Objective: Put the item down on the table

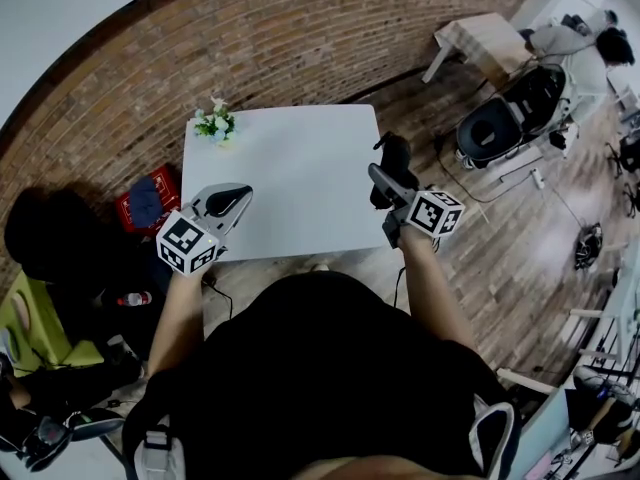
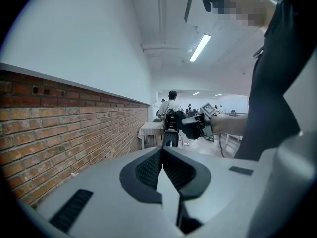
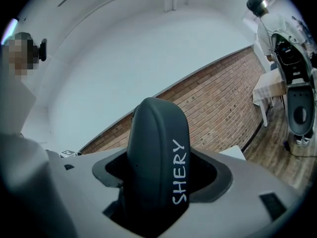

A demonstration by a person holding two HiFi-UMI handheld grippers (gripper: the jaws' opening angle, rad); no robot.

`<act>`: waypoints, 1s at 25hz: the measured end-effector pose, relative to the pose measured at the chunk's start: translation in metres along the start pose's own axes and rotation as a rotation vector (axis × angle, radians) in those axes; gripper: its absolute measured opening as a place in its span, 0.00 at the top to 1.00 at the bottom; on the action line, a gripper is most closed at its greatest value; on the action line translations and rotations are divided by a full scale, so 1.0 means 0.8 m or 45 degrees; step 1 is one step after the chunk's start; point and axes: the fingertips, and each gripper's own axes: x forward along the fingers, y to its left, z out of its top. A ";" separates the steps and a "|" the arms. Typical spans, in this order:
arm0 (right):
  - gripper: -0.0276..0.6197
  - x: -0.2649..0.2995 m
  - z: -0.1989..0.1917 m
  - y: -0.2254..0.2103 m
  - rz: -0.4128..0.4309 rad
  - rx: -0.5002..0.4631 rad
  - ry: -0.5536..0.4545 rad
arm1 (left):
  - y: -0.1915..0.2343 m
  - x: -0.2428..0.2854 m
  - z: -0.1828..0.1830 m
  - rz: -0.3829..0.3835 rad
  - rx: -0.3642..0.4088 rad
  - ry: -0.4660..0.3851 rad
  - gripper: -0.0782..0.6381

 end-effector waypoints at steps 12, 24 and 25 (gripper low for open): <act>0.42 0.028 0.024 -0.052 0.046 -0.002 0.045 | 0.019 0.056 0.002 0.024 -0.030 0.015 0.87; 0.42 0.046 0.040 -0.086 0.095 0.000 0.065 | 0.028 0.101 0.000 0.063 -0.048 0.066 0.88; 0.42 0.048 0.041 -0.088 0.097 -0.001 0.070 | 0.028 0.103 0.001 0.066 -0.050 0.068 0.88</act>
